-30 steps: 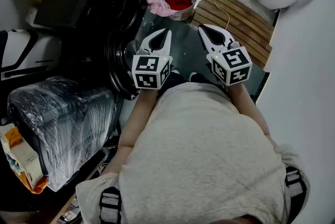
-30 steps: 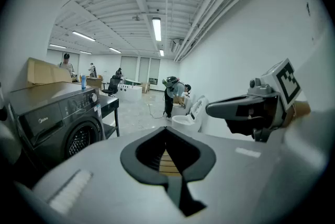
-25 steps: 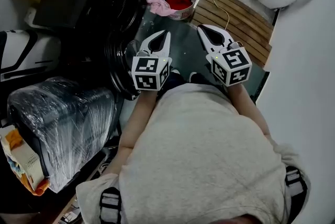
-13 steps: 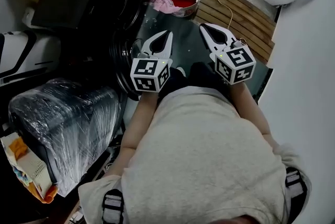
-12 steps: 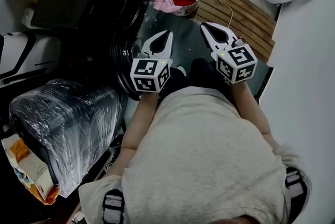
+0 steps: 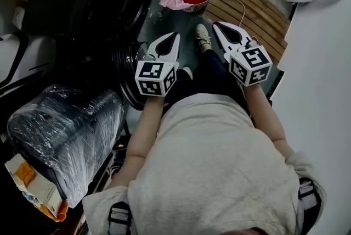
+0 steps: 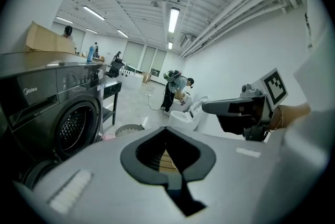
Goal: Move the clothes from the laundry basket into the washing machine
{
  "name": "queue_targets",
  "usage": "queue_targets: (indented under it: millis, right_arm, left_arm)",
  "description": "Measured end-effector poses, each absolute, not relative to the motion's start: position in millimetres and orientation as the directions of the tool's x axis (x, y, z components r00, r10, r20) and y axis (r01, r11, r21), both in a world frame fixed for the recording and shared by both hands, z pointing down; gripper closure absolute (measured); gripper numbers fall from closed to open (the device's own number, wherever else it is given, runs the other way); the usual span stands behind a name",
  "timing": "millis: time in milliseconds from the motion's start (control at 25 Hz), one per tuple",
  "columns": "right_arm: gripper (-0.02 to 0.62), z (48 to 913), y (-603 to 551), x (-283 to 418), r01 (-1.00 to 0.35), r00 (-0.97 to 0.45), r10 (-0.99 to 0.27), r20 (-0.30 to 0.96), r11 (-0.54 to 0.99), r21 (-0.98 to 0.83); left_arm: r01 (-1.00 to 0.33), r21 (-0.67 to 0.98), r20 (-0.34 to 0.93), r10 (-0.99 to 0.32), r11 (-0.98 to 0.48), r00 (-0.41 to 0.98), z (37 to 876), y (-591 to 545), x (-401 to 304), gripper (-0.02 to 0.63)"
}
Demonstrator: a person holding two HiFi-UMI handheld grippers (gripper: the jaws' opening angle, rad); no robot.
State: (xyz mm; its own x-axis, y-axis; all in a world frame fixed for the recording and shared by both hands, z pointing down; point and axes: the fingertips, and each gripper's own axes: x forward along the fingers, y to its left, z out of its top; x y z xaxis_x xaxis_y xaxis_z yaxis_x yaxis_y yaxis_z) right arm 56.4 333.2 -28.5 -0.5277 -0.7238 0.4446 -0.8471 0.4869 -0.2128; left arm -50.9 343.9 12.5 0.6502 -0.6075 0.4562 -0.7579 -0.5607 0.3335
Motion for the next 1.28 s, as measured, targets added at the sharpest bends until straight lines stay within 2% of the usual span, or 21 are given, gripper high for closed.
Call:
queue_targets:
  millis: [200, 480, 760, 920, 960, 1040, 1080, 1200, 1280]
  right_arm:
    - [0.586, 0.7, 266.6, 67.6, -0.804, -0.582, -0.642, 0.5, 0.546, -0.236]
    - [0.586, 37.7, 171.4, 102.1, -0.715, -0.66, -0.501, 0.559, 0.646, -0.265]
    - [0.586, 109.2, 107.2, 114.3, -0.694, -0.687, -0.443, 0.576, 0.635, -0.34]
    - [0.586, 172.2, 87.5, 116.8, -0.721, -0.665, -0.426, 0.613, 0.579, -0.38]
    - [0.586, 189.8, 79.7, 116.0, -0.728, -0.66, -0.427, 0.618, 0.567, -0.386]
    - [0.586, 226.5, 73.6, 113.5, -0.74, -0.651, -0.422, 0.631, 0.538, -0.405]
    - [0.586, 244.5, 74.8, 112.8, -0.747, -0.647, -0.418, 0.638, 0.518, -0.417]
    - [0.586, 298.2, 79.1, 112.7, -0.767, -0.629, -0.407, 0.662, 0.462, -0.445]
    - [0.586, 329.7, 82.7, 110.0, -0.771, -0.626, -0.397, 0.671, 0.444, -0.456]
  left_arm:
    - [-0.79, 0.357, 0.507, -0.607, -0.498, 0.612, 42.0, 282.2, -37.1, 0.597]
    - [-0.868, 0.367, 0.604, -0.624, -0.334, 0.496, 86.7, 188.2, -5.7, 0.595]
    - [-0.885, 0.355, 0.683, -0.564, -0.3, 0.465, 161.9, 114.0, 17.2, 0.592]
    - [-0.91, 0.351, 0.757, -0.505, -0.221, 0.414, 232.4, 89.9, 13.3, 0.587]
    - [-0.917, 0.343, 0.77, -0.499, -0.203, 0.398, 252.7, 82.5, 10.1, 0.563]
    - [-0.926, 0.331, 0.799, -0.467, -0.183, 0.378, 296.3, 76.6, 3.6, 0.437]
    - [-0.928, 0.327, 0.815, -0.444, -0.179, 0.373, 318.6, 77.1, 0.9, 0.405]
    - [-0.934, 0.317, 0.85, -0.388, -0.163, 0.356, 386.2, 74.8, -6.0, 0.388]
    - [-0.943, 0.3, 0.87, -0.365, -0.143, 0.332, 427.5, 71.8, -13.0, 0.339]
